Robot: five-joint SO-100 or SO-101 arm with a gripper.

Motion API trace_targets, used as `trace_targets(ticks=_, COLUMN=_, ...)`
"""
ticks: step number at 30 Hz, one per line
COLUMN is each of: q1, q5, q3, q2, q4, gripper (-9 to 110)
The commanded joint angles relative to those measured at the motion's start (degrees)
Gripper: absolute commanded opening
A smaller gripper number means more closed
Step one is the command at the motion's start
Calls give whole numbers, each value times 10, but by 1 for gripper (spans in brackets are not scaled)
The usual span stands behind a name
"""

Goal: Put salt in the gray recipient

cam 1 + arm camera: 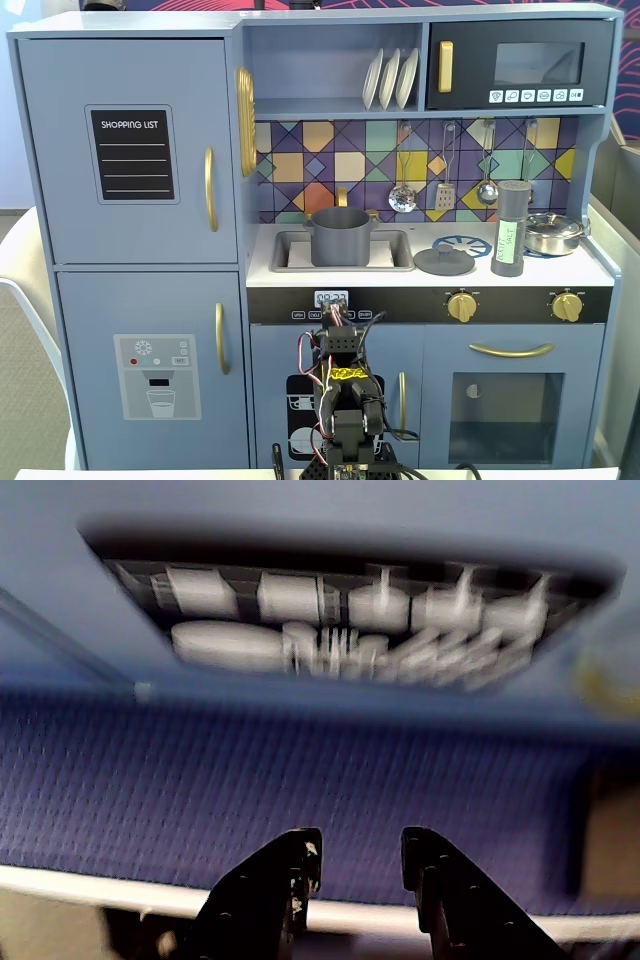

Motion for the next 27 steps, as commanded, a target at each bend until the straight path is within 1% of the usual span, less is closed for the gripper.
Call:
trace_targets(ticks=1, q1=-11, q5=6, q3=1, q2=9, q4=14, gripper=1)
trace_targets(ticks=4, q1=-8, q5=-8, q3=2, q2=9, q4=58, gripper=2)
trace_targets(ticks=6, q1=-8, q5=-56, q3=2, q2=9, q4=105, gripper=3)
trace_targets(ticks=7, q1=-8, q5=-45, q3=2, q2=9, q4=112, gripper=3)
trace_targets(ticks=27, q1=-4, q5=-36, q3=2, q2=9, q4=111, gripper=5)
